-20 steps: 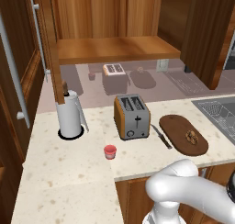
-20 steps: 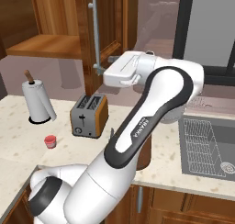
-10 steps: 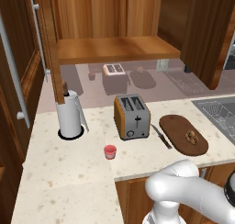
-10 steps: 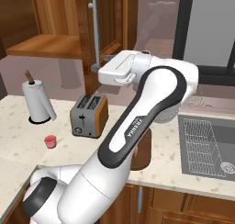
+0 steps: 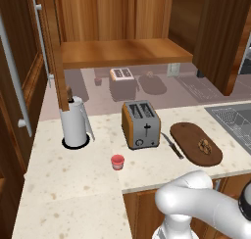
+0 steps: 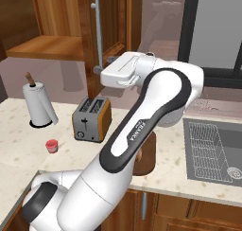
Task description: Pick the bread, place it on the cutting board, pick the jam, place it on the counter, and close the cabinet.
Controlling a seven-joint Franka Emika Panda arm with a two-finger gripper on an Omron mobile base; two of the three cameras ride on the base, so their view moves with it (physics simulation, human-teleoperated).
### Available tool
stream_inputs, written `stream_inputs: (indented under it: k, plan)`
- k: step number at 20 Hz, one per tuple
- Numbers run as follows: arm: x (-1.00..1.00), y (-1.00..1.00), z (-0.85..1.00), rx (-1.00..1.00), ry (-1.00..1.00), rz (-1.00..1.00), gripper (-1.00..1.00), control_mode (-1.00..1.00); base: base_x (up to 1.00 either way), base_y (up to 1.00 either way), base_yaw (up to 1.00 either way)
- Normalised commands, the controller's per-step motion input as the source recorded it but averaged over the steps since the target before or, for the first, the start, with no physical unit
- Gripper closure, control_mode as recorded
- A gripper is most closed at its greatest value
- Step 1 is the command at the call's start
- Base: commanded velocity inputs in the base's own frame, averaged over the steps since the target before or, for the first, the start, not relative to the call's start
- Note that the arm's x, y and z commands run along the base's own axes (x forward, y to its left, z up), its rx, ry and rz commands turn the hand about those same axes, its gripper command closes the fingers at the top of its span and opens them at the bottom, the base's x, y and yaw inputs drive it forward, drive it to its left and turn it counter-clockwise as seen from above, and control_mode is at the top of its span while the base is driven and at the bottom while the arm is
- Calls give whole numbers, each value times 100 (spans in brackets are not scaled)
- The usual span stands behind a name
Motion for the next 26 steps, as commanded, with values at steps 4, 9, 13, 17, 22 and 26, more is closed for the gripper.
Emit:
stream_inputs:
  k: [4, 9, 13, 17, 22, 26]
  plan:
    - [14, 0, 0, 0, 0, 0, -100, -100, 0, 0, 0]
    - [13, 0, 0, 0, 0, 0, -100, -100, 0, 0, 0]
    - [0, 1, 0, 0, 5, 0, -100, -100, 0, 0, 0]
    - [0, 6, 0, 0, 6, 0, -100, -100, 0, 0, 0]
    - [1, 7, 0, 0, 7, 0, -100, -100, 0, 0, 0]
    - [0, 10, 0, 0, 5, 0, -100, -100, 0, 0, 0]
